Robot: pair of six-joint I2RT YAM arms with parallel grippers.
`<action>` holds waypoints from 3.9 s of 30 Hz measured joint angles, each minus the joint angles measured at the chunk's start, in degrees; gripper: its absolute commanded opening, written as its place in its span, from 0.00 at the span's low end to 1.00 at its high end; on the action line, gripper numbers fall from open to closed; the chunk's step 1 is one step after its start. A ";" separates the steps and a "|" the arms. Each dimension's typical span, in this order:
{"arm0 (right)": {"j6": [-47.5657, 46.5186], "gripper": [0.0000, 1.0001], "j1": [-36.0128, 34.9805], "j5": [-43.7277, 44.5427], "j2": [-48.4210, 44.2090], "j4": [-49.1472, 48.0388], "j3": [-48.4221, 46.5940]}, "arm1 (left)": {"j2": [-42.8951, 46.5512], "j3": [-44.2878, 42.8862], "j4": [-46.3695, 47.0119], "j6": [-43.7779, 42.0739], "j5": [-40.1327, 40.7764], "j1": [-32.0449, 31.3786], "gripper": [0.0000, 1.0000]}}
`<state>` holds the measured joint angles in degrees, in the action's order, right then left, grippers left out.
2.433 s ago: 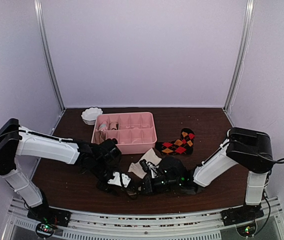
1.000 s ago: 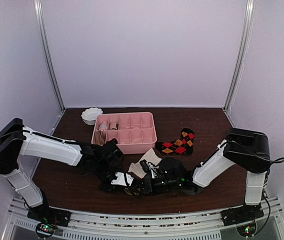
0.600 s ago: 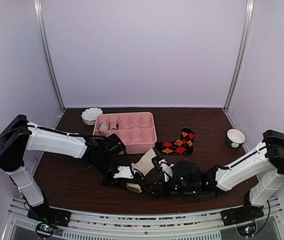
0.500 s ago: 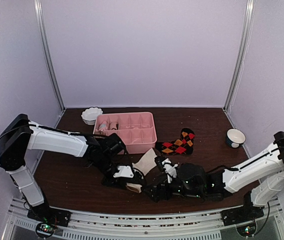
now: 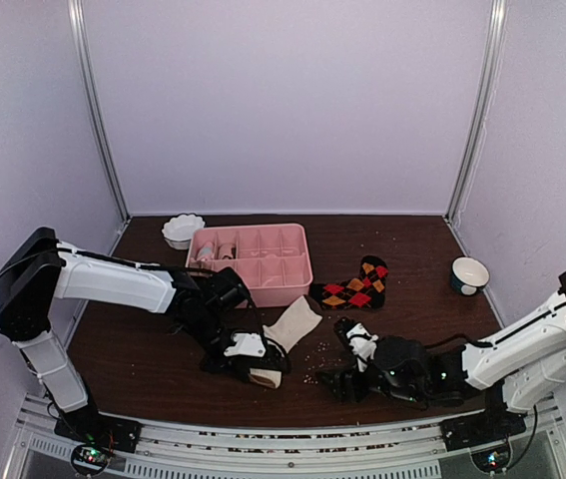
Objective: Roll the socks
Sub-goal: Pass from the left arm to the right, then adjust the sock at the center of the board.
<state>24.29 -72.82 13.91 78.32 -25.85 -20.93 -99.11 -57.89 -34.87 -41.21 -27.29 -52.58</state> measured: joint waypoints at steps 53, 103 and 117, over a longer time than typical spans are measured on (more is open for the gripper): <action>2.16 0.00 0.94 -19.65 33.07 -38.58 -4.44 | 2.36 -2.23 -3.80 0.50 -2.54 1.64 0.67; 21.97 0.00 6.19 -23.43 25.75 -35.26 2.78 | -23.67 -33.11 4.28 1.88 12.72 -1.01 0.98; 27.47 0.00 7.50 -29.05 27.54 -29.79 -2.54 | -3.82 -13.31 3.48 0.44 3.76 -1.62 0.73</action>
<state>51.77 -65.32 -15.14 105.86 -55.64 -23.46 -102.94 -71.20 -31.40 -40.77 -23.53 -54.19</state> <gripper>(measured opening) 0.008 0.809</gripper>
